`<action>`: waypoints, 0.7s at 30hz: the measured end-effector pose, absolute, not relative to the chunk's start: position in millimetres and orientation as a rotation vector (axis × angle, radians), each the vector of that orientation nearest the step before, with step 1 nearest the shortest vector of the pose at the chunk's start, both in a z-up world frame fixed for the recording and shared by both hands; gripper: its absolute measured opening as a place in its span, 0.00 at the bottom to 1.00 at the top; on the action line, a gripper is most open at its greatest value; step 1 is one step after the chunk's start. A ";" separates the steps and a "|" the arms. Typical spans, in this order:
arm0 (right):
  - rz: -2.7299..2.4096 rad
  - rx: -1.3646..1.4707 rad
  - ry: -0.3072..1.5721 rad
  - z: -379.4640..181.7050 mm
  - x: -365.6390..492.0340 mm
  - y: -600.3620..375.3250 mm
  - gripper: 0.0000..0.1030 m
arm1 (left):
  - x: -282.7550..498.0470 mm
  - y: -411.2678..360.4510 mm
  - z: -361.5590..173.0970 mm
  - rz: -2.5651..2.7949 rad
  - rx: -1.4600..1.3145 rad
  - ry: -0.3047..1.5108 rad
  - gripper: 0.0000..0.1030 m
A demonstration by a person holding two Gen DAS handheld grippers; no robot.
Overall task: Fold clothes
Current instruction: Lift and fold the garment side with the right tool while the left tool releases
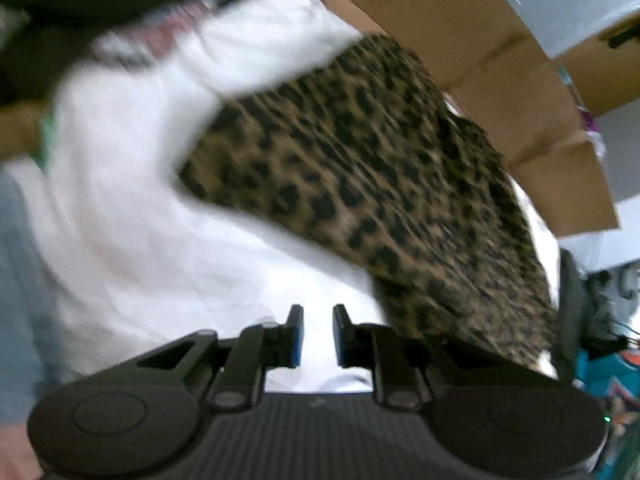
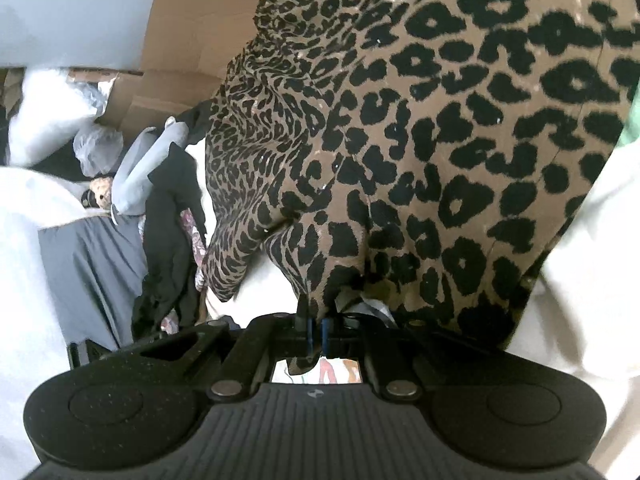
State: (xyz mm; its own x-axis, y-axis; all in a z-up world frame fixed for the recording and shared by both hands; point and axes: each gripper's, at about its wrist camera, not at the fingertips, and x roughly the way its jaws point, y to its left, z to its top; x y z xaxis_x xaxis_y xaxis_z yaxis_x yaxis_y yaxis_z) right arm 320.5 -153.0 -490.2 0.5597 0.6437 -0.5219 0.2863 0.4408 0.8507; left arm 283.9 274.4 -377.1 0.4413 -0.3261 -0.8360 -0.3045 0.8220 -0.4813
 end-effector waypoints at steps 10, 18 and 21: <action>0.277 1.043 1.009 -480.7 316.3 -161.1 0.01 | 319.5 294.9 -363.8 0.106 -0.352 1.094 0.40; 0.270 0.969 1.053 -473.5 314.6 -166.8 0.01 | 341.7 298.0 -367.2 0.036 -0.243 1.097 0.50; 0.261 0.946 1.080 -472.2 313.7 -168.5 0.01 | 347.8 299.5 -377.5 0.011 -0.242 1.091 0.50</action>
